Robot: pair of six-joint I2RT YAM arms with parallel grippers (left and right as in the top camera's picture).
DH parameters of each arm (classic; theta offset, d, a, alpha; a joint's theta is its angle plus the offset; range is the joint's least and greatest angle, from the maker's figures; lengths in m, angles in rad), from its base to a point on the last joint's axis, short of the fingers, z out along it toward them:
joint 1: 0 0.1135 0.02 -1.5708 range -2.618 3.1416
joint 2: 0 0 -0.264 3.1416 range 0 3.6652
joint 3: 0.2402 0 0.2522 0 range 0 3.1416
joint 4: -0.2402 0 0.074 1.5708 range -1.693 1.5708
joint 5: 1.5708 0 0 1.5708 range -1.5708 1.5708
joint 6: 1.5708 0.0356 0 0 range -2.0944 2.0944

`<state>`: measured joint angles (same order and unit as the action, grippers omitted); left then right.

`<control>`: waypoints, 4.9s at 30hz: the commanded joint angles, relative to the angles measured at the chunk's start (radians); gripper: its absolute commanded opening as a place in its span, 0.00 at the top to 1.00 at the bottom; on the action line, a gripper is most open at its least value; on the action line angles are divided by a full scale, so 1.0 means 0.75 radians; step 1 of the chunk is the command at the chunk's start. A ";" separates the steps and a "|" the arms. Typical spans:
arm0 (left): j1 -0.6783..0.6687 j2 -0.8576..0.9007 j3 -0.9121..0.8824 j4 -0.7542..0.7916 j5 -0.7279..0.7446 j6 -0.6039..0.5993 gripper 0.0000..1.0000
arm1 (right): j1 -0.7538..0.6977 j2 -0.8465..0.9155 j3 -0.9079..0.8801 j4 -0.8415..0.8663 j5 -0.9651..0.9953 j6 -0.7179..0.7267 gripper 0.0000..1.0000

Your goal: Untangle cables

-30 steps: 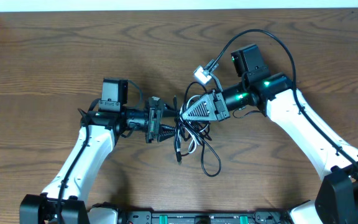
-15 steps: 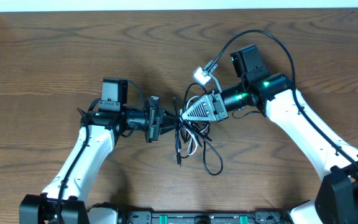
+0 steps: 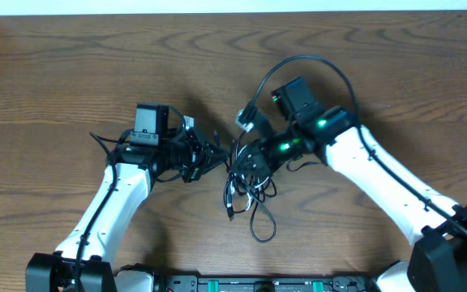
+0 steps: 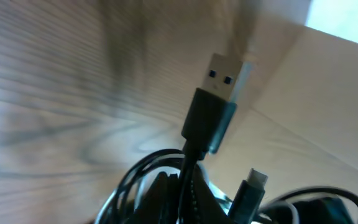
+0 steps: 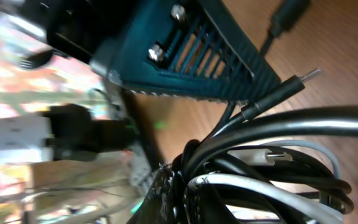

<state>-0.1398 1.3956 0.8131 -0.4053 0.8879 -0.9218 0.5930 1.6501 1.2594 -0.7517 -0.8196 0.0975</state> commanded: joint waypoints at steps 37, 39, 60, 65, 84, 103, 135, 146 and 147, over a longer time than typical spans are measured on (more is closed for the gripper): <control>0.008 0.195 0.001 -0.034 0.078 0.164 0.93 | -0.244 0.110 -0.027 -0.144 0.047 0.169 0.25; 0.008 0.195 0.001 -0.037 0.082 0.132 0.93 | -0.228 0.110 -0.028 -0.202 0.183 0.205 0.25; 0.007 0.195 0.001 -0.092 0.095 0.064 0.92 | -0.063 0.110 -0.403 0.271 0.146 1.112 0.99; 0.002 0.195 0.001 -0.190 0.086 0.024 0.93 | 0.042 0.111 -0.404 0.527 0.241 1.441 0.99; -0.023 0.195 0.001 -0.246 0.122 0.041 0.93 | 0.170 0.056 -0.404 0.676 0.555 1.406 0.99; -0.008 0.195 0.001 -0.246 0.083 0.035 0.93 | 0.060 -0.101 -0.409 0.385 0.605 1.246 0.99; -0.021 0.195 0.001 -0.196 0.016 0.105 0.70 | 0.229 -0.055 -0.409 0.436 0.848 1.525 0.99; -0.021 0.195 0.001 -0.167 -0.125 0.104 0.62 | 0.268 -0.055 -0.409 0.489 0.774 1.499 0.99; -0.021 0.195 0.001 -0.158 -0.125 0.104 0.62 | 0.268 -0.055 -0.409 0.492 0.768 1.499 0.99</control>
<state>-0.1535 1.5463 0.8131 -0.5320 0.8227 -0.8593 0.7841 1.6081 0.9421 -0.3889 -0.2264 1.2415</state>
